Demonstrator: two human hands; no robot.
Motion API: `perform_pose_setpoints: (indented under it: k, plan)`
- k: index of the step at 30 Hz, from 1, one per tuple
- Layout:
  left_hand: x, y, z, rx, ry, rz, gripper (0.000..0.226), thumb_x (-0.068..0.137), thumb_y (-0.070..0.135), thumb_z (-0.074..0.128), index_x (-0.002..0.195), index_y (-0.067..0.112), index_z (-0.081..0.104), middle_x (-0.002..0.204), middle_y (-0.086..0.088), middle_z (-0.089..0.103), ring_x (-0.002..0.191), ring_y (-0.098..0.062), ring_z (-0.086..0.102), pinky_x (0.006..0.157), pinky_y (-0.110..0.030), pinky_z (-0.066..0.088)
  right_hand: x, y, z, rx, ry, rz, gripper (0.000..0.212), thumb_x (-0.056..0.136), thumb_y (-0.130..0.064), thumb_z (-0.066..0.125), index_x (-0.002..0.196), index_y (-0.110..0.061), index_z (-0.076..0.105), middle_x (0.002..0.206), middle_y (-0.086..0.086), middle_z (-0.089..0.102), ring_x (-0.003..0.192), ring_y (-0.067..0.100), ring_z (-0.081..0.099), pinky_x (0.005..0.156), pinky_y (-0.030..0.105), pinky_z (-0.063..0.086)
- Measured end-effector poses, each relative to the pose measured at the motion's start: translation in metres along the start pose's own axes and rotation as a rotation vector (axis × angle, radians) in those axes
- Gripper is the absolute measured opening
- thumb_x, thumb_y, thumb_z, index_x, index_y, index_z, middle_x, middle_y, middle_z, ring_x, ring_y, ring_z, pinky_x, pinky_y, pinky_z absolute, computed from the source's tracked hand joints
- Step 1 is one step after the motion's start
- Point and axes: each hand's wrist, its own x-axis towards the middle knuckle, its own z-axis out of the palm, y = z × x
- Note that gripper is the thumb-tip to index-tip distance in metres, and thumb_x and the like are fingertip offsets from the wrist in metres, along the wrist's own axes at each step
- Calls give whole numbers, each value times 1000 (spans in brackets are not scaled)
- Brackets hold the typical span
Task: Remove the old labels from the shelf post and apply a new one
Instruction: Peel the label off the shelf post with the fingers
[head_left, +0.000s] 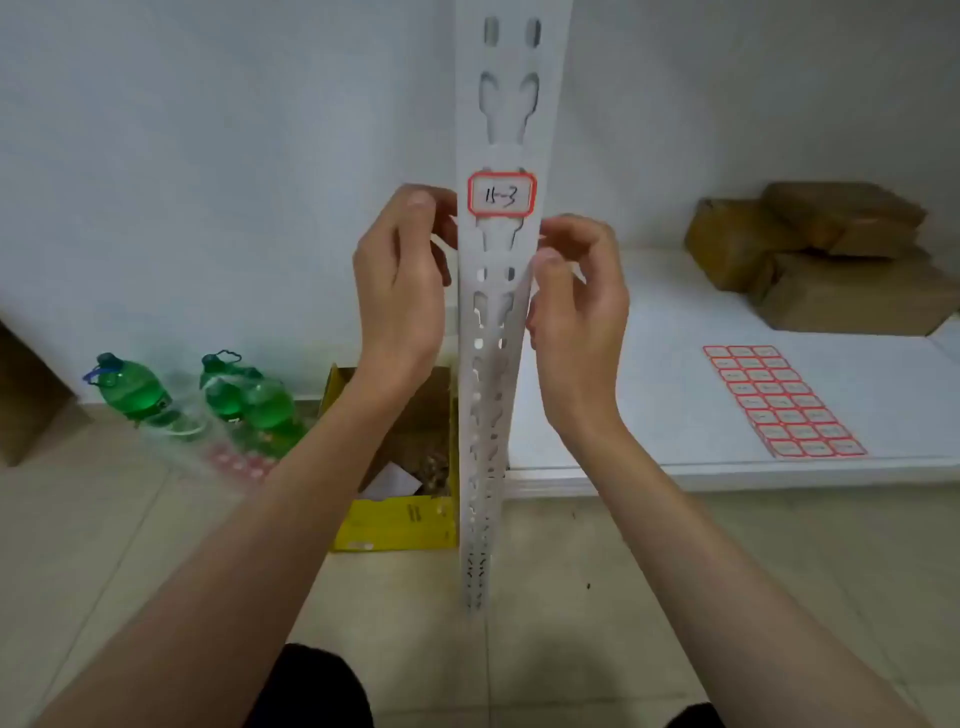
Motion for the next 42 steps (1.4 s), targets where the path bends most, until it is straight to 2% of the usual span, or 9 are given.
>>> perform_pose_setpoints:
  k: [5,10,14,19,26,30,34,37,42]
  plan:
    - [-19,-18,10,-61,-47,128,18,99,28,37,93,16,49,82,11,59,71,-2,58,64,-13,45,-8,15,4,-12,-6,-71,21,97,-21,53,111,-9,64,103,3,69,92,21,67,78,38,59]
    - [-33,-20,7,43,-75,199,18,105,30,38,105,18,51,94,10,62,82,-2,60,73,-15,48,-10,12,1,-17,-37,-22,20,102,-19,53,114,-7,62,102,2,68,84,9,62,72,16,52]
    - [-37,-16,-2,145,-130,144,34,104,40,33,113,17,57,104,4,65,92,-9,61,79,-20,47,-11,8,-5,-96,-107,-19,14,103,-23,50,111,-17,60,102,-1,68,82,7,61,73,30,54]
    - [-39,-3,-11,255,-198,72,36,108,42,29,119,19,54,111,2,66,101,-17,62,90,-41,52,-9,-2,-13,-282,-190,-45,18,104,-31,46,114,-23,58,104,-5,66,90,15,64,82,46,59]
    - [-41,12,-17,370,-241,-8,34,107,47,24,114,27,51,103,8,62,97,-18,61,89,-55,54,-11,-20,-15,-402,-255,26,21,105,-33,38,114,-22,54,103,-1,64,82,20,61,71,40,51]
    - [-40,12,-17,386,-263,-21,32,108,47,22,115,30,49,110,7,61,101,-17,60,91,-53,54,-14,-21,-13,-427,-256,34,19,105,-36,36,111,-25,51,102,-2,63,84,21,61,76,47,56]
    - [-43,10,-13,351,-227,-4,33,109,43,23,117,24,49,107,5,59,101,-19,59,80,-35,48,-15,-25,-19,-337,-281,93,23,106,-34,39,116,-20,54,102,-1,64,70,16,59,59,29,48]
    - [-46,7,-10,324,-205,-7,36,109,40,25,122,18,50,107,4,57,98,-18,56,68,-22,36,-12,-32,-27,-259,-306,179,23,103,-34,47,116,-20,60,99,-2,67,62,15,58,54,27,46]
    - [-45,-4,-6,251,-130,60,29,108,41,32,111,23,54,94,7,58,79,-8,53,68,-25,37,-2,-34,-29,-160,-274,109,17,99,-28,56,113,-23,66,100,-2,71,60,12,59,55,31,48]
